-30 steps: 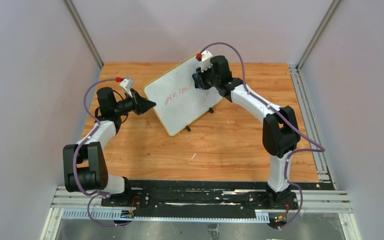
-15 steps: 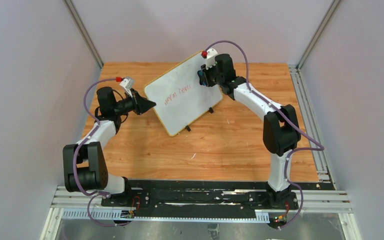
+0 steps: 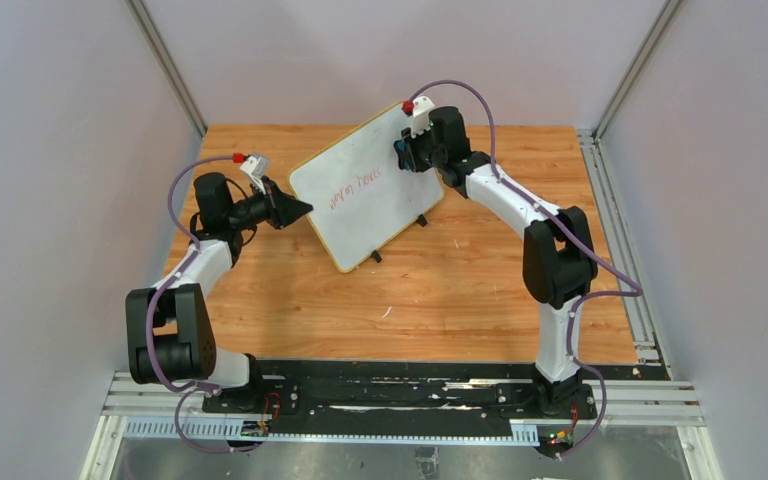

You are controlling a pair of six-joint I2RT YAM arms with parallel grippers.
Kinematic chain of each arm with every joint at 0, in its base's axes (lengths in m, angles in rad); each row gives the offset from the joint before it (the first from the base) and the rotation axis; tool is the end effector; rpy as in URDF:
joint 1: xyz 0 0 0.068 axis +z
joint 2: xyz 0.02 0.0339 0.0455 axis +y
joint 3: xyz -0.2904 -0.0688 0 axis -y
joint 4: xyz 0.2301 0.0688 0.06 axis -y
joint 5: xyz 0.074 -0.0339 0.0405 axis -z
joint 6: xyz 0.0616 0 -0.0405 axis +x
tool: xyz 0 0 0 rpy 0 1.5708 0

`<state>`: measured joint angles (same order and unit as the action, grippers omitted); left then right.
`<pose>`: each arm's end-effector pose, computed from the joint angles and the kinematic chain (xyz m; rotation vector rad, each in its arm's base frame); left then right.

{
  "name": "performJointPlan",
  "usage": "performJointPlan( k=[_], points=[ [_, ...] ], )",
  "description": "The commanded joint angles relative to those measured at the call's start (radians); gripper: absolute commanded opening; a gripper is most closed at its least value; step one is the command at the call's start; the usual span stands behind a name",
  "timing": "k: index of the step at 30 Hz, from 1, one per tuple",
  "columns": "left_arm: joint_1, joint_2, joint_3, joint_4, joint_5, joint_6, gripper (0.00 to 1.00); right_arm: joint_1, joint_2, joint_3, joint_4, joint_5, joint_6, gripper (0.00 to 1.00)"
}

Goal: Erase the whiteboard

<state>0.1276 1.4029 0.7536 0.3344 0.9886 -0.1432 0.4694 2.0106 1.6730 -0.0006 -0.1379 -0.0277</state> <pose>0.2978 -0.0137 0.2751 0.4326 1.7870 -0.9324 0.4492 0.2373 0.3119 -0.5653 1.8443 0.4288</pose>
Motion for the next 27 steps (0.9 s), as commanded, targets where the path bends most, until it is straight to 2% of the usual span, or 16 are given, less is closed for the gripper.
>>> performJointPlan(
  k=[1, 15, 27],
  points=[
    [0.000, -0.003, 0.005, -0.033, 0.002, 0.102, 0.00, -0.060, 0.043, 0.003, -0.009, 0.051, -0.018, 0.01],
    [0.000, 0.000, 0.006, -0.040, 0.004, 0.109, 0.00, -0.094, 0.042, 0.002, -0.005, 0.044, -0.019, 0.01],
    [0.001, 0.007, 0.011, -0.040, 0.003, 0.108, 0.00, -0.061, 0.019, -0.039, 0.023, -0.023, 0.032, 0.01]
  ],
)
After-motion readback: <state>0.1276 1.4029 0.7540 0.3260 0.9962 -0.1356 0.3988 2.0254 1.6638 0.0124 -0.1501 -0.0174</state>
